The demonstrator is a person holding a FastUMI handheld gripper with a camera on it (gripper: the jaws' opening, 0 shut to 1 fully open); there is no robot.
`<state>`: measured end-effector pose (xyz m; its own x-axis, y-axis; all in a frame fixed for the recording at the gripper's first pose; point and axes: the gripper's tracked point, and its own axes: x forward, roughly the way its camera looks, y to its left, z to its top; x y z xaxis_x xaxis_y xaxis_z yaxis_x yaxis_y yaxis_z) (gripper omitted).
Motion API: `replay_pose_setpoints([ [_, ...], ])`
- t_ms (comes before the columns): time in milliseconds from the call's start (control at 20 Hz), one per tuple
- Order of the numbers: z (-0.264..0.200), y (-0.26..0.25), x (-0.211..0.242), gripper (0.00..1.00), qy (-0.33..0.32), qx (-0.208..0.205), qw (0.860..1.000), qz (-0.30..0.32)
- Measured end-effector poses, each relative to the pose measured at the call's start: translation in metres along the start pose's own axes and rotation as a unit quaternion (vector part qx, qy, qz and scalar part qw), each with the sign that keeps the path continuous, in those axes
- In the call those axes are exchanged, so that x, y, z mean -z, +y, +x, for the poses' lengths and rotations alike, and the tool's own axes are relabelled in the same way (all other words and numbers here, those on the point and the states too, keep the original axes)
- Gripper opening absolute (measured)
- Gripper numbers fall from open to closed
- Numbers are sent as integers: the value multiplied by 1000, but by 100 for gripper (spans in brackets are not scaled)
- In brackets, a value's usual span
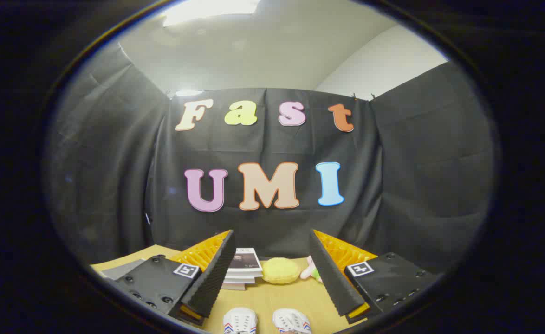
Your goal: Open the storage box then place both shoes into the box .Put the left shoe in first, then the right shoe, with the right side of both shoes facing outward in a uniform manner.
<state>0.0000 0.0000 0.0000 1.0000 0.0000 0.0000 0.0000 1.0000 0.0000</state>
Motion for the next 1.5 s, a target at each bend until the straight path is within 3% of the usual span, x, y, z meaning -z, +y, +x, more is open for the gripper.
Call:
replay_pose_setpoints([
  [900, 5, 33, 0, 99, -1, -47, 999, -1],
  [1100, 0, 38, 18, 99, 18, -49, 999, -4],
  [1500, -26, 87, 76, 100, 96, -121, 987, 35],
])
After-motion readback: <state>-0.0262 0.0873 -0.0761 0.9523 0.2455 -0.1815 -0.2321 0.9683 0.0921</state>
